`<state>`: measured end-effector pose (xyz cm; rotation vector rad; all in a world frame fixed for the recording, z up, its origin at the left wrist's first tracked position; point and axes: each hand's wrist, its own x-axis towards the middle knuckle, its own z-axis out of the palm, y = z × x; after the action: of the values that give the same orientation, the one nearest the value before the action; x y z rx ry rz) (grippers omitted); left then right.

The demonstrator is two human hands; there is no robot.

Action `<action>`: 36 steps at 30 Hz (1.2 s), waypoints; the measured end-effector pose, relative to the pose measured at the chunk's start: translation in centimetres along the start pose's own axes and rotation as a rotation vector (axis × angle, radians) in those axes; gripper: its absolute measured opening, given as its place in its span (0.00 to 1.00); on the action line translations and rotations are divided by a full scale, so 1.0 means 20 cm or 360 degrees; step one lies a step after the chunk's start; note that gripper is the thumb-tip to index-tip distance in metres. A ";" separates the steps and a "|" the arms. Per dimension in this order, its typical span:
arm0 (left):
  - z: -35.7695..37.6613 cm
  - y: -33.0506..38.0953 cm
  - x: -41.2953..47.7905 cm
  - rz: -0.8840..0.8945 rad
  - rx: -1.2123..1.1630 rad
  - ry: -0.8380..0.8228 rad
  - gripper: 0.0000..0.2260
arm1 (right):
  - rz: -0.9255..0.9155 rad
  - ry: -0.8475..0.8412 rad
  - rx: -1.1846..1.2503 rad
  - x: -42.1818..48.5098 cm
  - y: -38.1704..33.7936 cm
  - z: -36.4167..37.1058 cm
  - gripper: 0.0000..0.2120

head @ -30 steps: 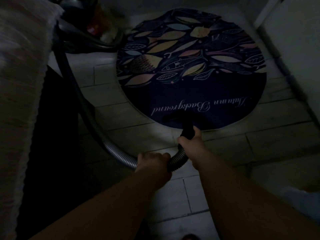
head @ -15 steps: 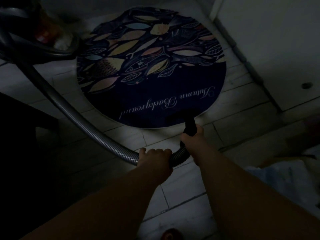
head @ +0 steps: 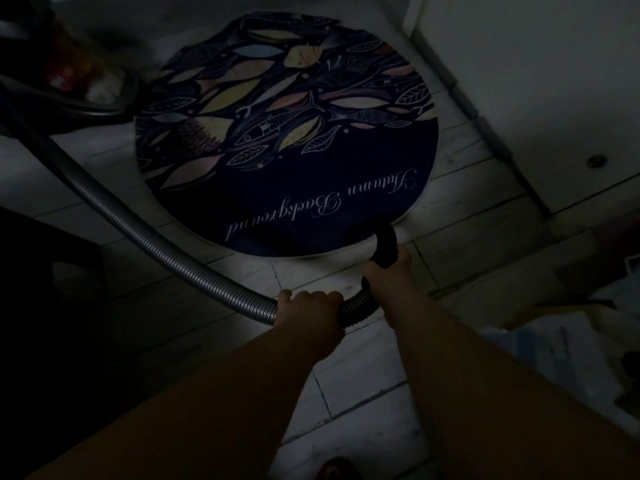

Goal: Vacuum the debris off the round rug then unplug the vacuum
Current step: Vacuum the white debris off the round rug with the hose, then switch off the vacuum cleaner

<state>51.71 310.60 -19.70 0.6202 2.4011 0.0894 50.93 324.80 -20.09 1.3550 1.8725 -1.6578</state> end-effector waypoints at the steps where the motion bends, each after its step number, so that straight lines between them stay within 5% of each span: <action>1: -0.01 -0.01 -0.01 -0.0008 -0.0014 0.0001 0.13 | -0.0012 0.0014 0.0028 -0.01 0.00 0.01 0.32; 11: -0.34 -0.16 -0.20 -0.0052 -0.0131 0.0192 0.14 | -0.0166 -0.0029 0.0093 -0.27 -0.33 0.09 0.40; 22: -1.36 -0.43 -0.63 -0.0149 -0.0895 0.0237 0.13 | -0.0399 -0.0110 0.0310 -0.96 -1.30 0.27 0.41; 27: -1.89 -0.59 -1.01 -0.0121 -0.1073 0.0445 0.21 | -0.0546 -0.0259 0.0455 -1.43 -1.76 0.39 0.39; 36: -2.46 -0.76 -1.41 -0.0127 -0.1316 0.0783 0.19 | -0.0788 -0.0478 0.0541 -2.00 -2.35 0.53 0.34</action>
<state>34.56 288.80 32.05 0.1061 2.5148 1.2461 30.89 302.64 34.96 0.7038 1.8995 -2.3563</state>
